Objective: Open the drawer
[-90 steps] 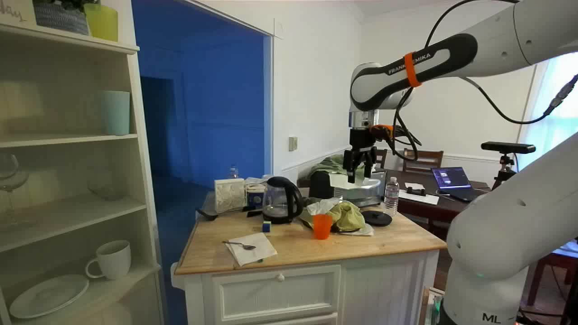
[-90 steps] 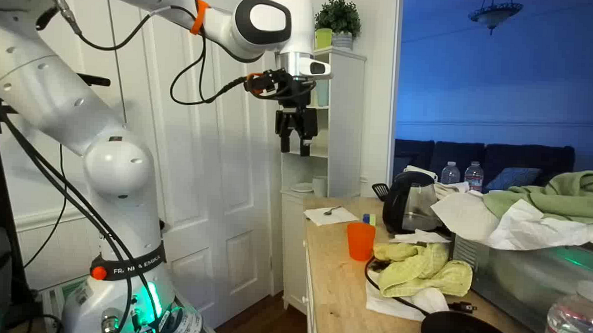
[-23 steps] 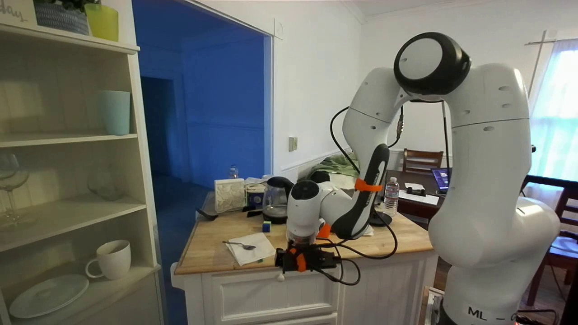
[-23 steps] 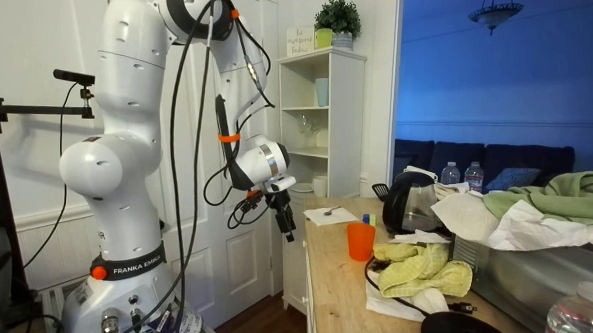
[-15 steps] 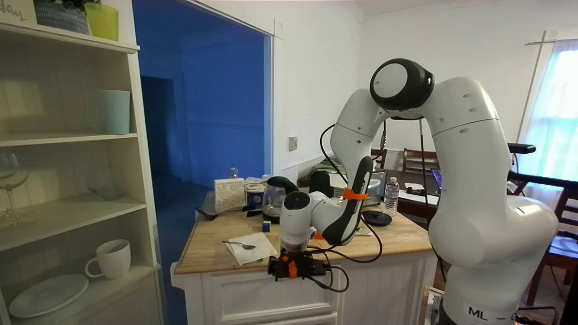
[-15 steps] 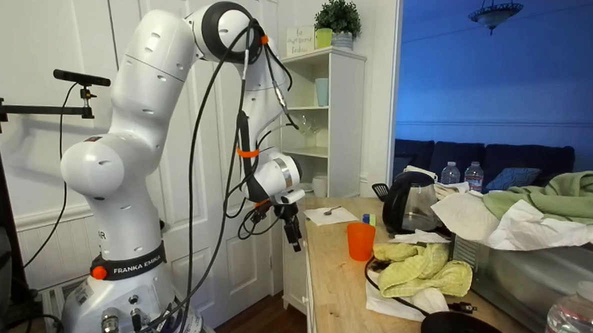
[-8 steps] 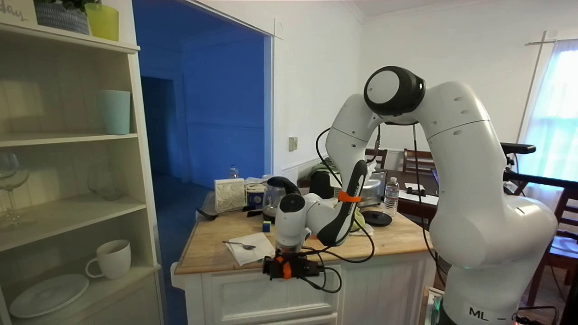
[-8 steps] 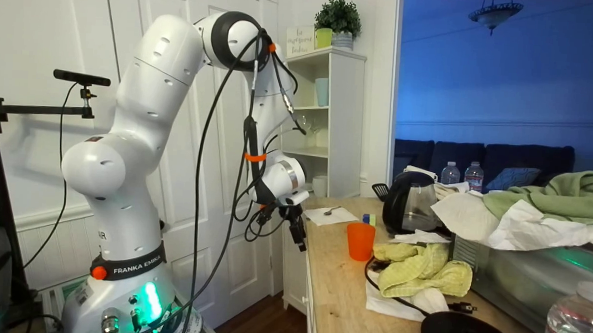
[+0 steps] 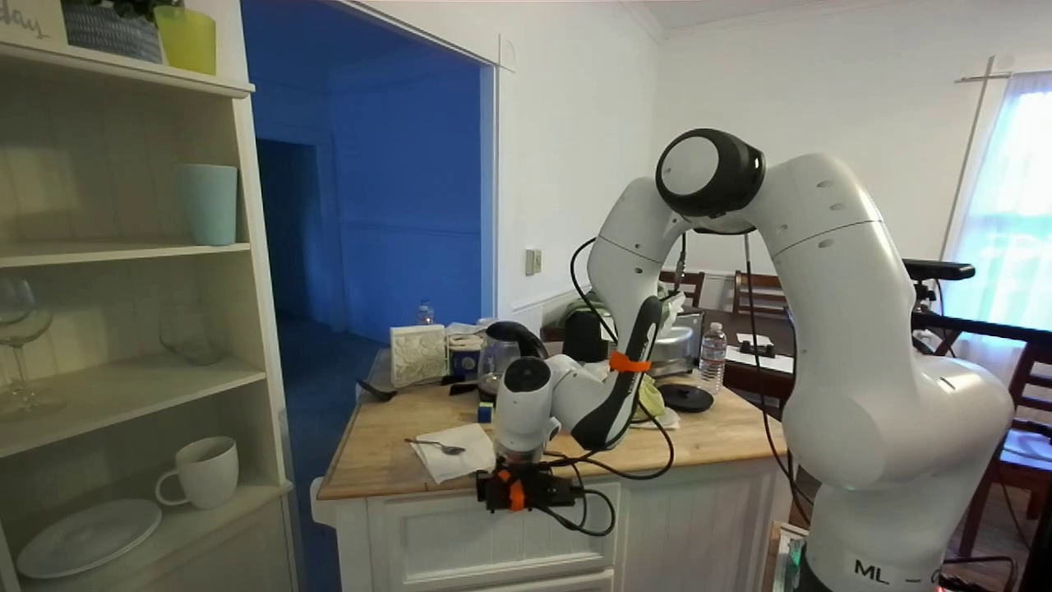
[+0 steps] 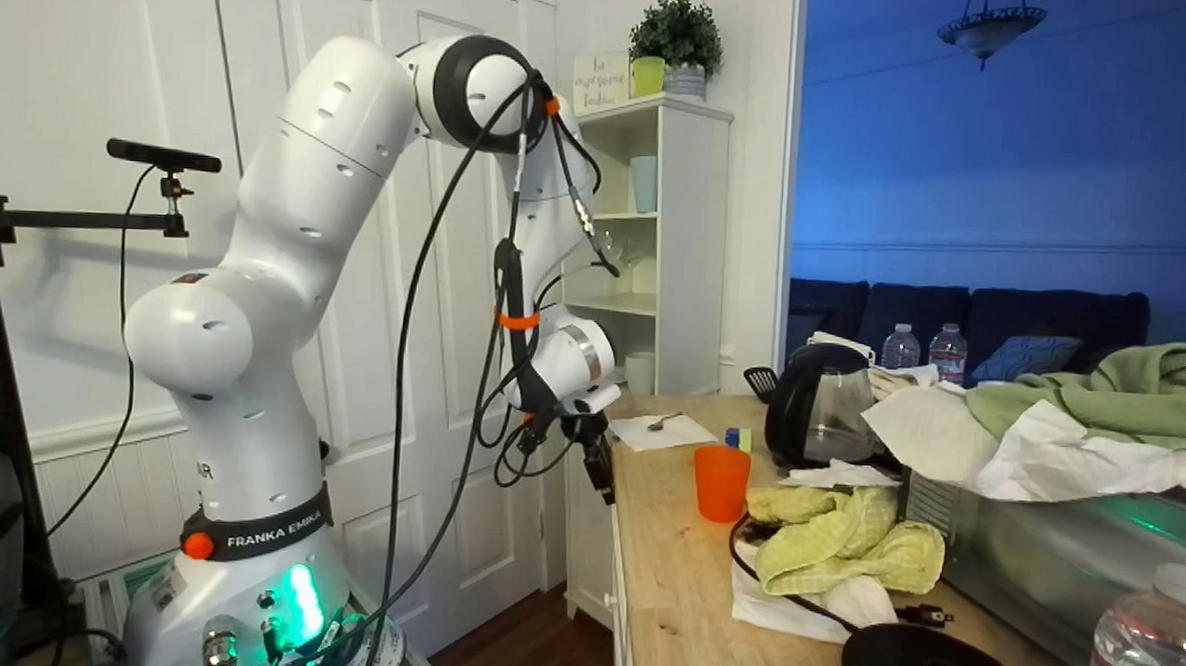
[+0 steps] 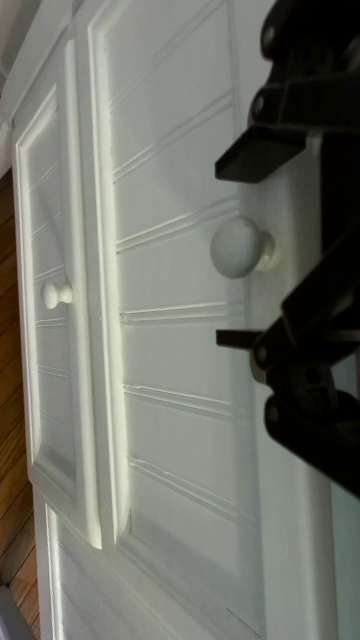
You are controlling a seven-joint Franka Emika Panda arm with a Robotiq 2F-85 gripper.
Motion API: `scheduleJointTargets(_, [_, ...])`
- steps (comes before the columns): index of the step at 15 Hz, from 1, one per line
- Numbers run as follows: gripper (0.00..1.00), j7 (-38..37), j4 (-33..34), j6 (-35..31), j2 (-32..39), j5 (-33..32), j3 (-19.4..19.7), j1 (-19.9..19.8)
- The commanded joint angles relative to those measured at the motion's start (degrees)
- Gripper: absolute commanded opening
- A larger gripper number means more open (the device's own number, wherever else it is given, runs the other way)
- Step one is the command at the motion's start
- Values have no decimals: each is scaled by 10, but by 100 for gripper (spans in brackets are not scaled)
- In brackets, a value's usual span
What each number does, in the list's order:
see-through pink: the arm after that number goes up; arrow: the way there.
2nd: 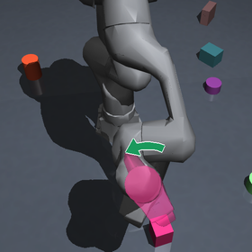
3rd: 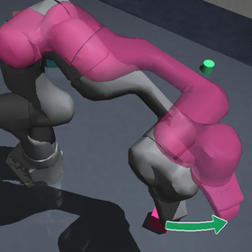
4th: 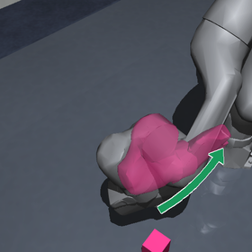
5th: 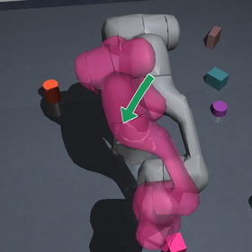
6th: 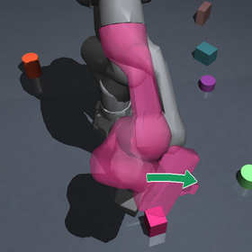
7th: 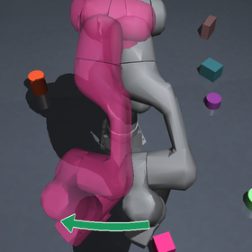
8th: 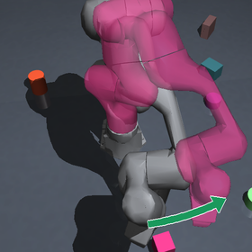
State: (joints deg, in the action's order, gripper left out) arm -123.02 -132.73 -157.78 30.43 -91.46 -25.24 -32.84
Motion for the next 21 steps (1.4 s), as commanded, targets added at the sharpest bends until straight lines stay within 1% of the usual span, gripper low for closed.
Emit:
scheduleJointTargets(1, [53,-59,19,7,16,-43,6,11])
scheduleJointTargets(5, [27,-71,13,8,14,-45,2,12])
scheduleJointTargets(6, [18,-67,4,10,10,-35,-1,12])
scheduleJointTargets(8, [7,-68,-16,28,0,-21,-5,17])
scheduleJointTargets(9, [12,-76,-23,45,-5,-12,-6,21])
scheduleJointTargets(11, [12,-67,-45,76,-16,17,-13,27])
scheduleJointTargets(14, [12,-47,-69,98,-21,63,-30,32])
scheduleJointTargets(17, [12,-32,-94,93,-20,110,-52,34])
scheduleJointTargets(20, [12,-23,-97,95,1,140,-59,36])
scheduleJointTargets(21, [12,-7,-97,42,-23,190,35,132])
